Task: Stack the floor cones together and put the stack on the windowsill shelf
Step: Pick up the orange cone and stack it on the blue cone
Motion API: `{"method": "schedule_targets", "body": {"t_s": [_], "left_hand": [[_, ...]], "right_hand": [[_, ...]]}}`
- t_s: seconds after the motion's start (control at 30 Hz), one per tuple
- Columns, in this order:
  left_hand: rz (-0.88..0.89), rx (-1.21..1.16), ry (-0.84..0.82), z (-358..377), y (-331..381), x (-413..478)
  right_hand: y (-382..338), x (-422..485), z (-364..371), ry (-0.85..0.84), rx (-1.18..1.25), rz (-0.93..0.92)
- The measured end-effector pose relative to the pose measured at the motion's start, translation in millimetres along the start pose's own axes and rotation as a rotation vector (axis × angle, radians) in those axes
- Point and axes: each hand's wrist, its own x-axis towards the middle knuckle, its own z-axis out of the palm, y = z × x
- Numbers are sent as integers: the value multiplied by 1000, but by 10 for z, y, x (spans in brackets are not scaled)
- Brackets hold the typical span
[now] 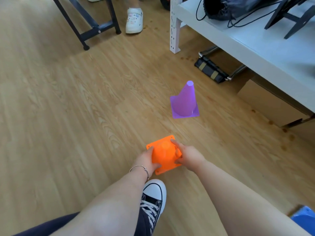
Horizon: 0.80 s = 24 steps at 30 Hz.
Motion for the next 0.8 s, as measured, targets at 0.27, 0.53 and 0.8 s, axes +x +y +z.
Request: {"method": "schedule_targets", "body": {"t_s": [0.27,0.53,0.8], "left_hand": [[169,-97,-27,-59,426,-53],[375,-101,-41,-82,1211,-263],[547,-72,-81,46,1994,-731]], "right_hand": [[318,-376,-223,143,76,50],[775,-1106,-610,338,235,116],[1124,-2033,-766,540,424,203]]}}
